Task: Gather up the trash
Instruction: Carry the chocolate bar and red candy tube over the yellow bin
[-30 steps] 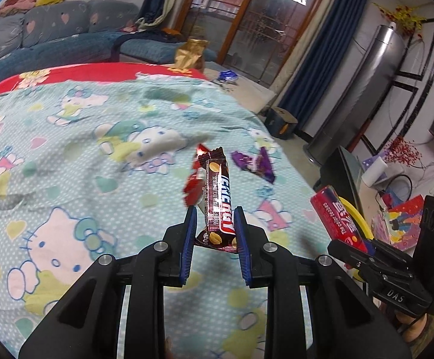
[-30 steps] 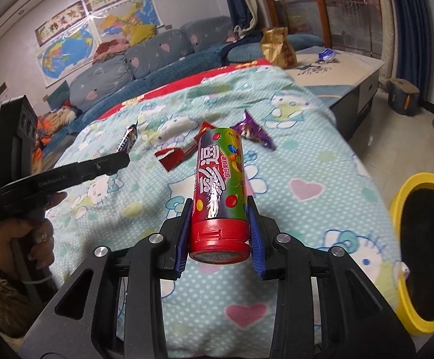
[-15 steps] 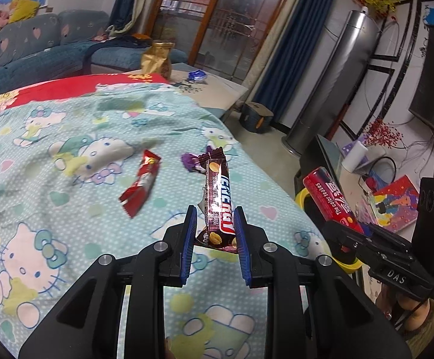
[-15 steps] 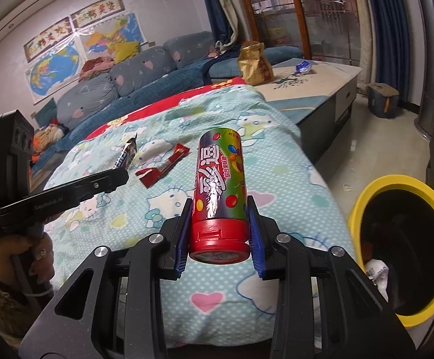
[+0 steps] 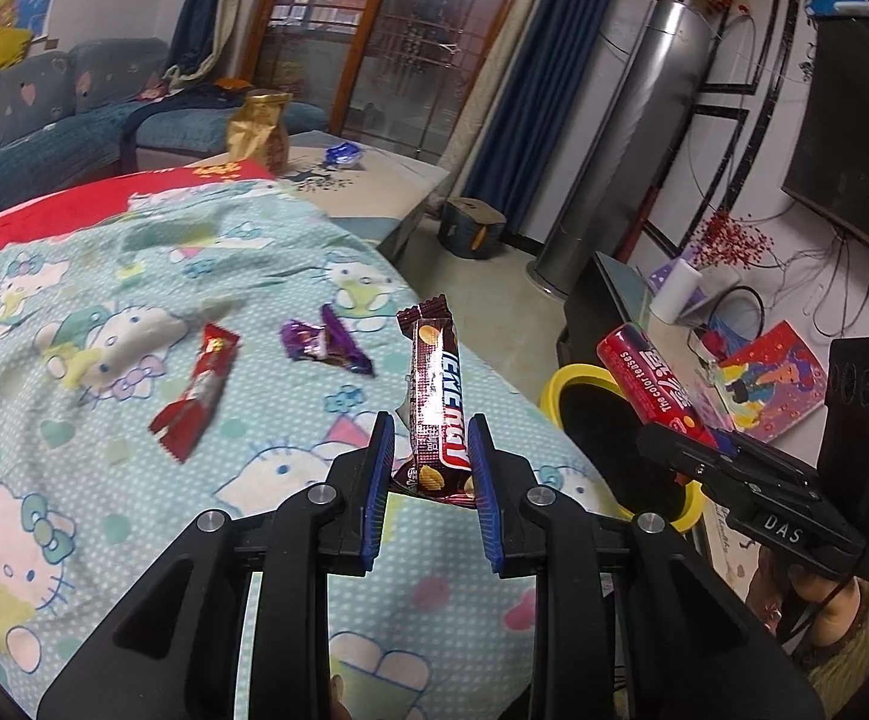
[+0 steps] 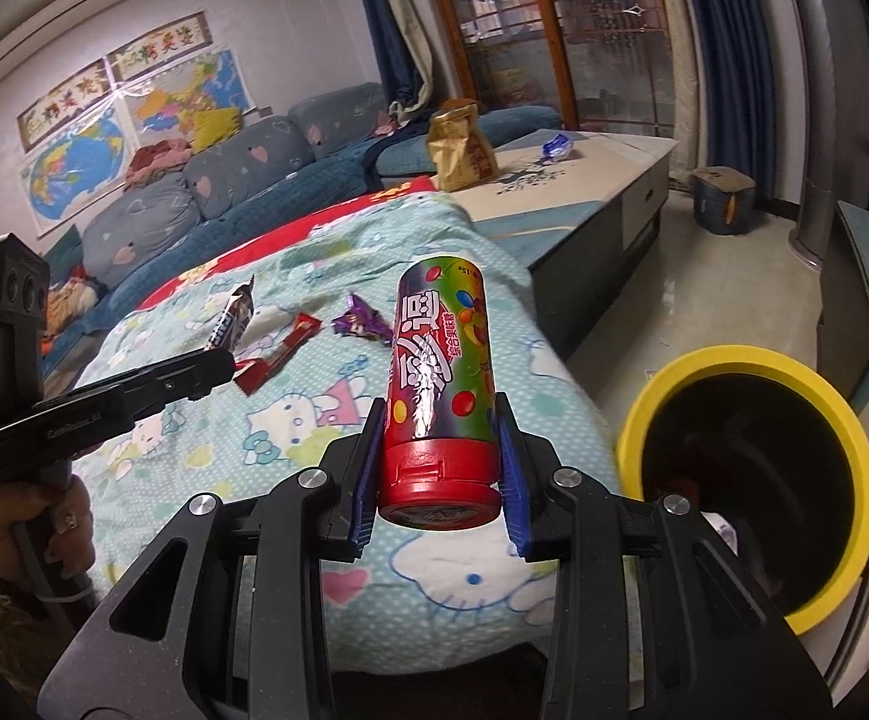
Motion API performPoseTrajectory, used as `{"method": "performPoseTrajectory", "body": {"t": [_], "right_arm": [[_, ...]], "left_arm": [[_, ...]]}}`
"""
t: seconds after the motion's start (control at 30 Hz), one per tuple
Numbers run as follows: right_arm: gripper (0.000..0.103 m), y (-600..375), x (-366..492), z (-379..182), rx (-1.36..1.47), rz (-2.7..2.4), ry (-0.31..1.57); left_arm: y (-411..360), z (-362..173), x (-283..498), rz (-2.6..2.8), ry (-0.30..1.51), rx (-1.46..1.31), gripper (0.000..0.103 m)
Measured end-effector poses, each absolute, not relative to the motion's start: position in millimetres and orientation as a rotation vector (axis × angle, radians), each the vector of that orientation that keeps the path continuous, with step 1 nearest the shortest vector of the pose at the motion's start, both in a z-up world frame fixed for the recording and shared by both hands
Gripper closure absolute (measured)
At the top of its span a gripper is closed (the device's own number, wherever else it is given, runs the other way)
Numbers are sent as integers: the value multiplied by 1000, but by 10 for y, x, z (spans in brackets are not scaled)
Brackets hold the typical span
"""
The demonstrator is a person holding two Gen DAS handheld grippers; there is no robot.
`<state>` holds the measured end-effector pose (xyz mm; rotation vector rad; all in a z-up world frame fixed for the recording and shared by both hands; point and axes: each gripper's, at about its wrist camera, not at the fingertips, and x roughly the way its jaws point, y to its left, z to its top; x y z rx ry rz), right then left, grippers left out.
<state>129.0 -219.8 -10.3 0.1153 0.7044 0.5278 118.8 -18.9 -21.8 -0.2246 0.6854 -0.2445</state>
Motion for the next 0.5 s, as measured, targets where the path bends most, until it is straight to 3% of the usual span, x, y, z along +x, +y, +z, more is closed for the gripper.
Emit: {"method": "performPoseTrajectory", "body": {"t": [0.5], "right_arm": [[76, -2642, 1278, -108, 149, 421, 696]], "left_arm": [[-665, -125, 1314, -347, 677, -157, 79]]}}
